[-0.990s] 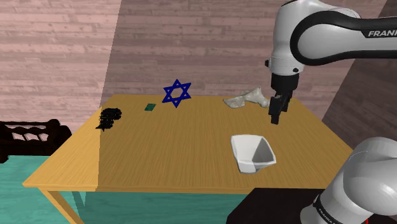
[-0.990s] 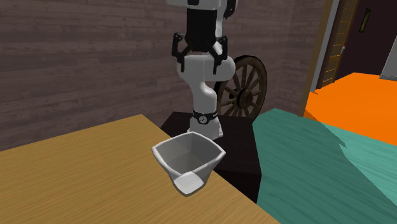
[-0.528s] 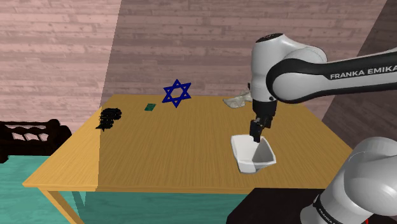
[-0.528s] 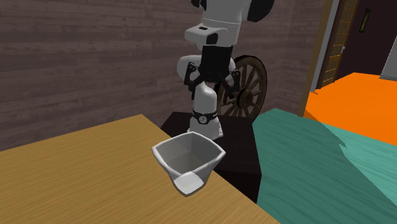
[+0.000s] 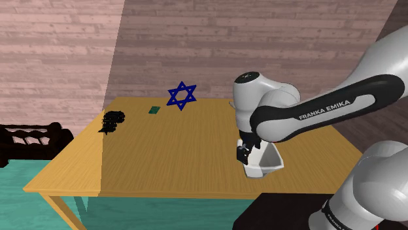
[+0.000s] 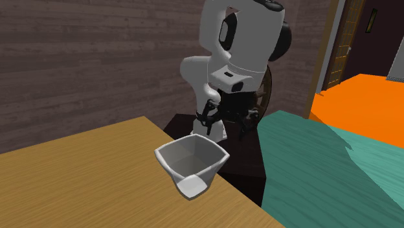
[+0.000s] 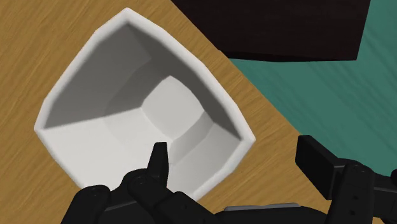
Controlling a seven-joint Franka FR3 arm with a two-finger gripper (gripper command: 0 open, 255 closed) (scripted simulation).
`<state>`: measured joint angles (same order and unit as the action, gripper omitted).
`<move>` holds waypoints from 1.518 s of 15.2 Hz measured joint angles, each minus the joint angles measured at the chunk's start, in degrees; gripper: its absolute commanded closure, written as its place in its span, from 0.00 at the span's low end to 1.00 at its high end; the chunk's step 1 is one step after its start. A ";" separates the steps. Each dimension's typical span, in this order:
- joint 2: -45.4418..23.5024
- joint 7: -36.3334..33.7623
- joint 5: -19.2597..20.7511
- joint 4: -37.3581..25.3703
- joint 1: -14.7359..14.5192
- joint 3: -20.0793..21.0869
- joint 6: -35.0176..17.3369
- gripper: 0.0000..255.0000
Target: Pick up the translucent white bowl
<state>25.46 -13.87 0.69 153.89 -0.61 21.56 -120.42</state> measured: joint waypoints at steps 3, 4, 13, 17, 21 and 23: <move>-4.05 -2.77 1.33 0.33 0.66 1.77 -4.13 0.00; -4.92 -3.17 1.69 0.64 0.89 1.99 -5.27 0.00; -9.15 -5.36 3.53 2.01 1.87 3.07 -10.64 1.00; -9.10 -5.35 3.52 2.03 1.85 3.07 -10.63 1.00; -8.81 -5.15 3.37 1.88 1.80 2.98 -10.17 1.00; -7.61 -4.58 2.75 1.46 1.47 2.73 -8.61 1.00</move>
<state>17.85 -18.44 3.43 155.35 0.86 24.30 -129.03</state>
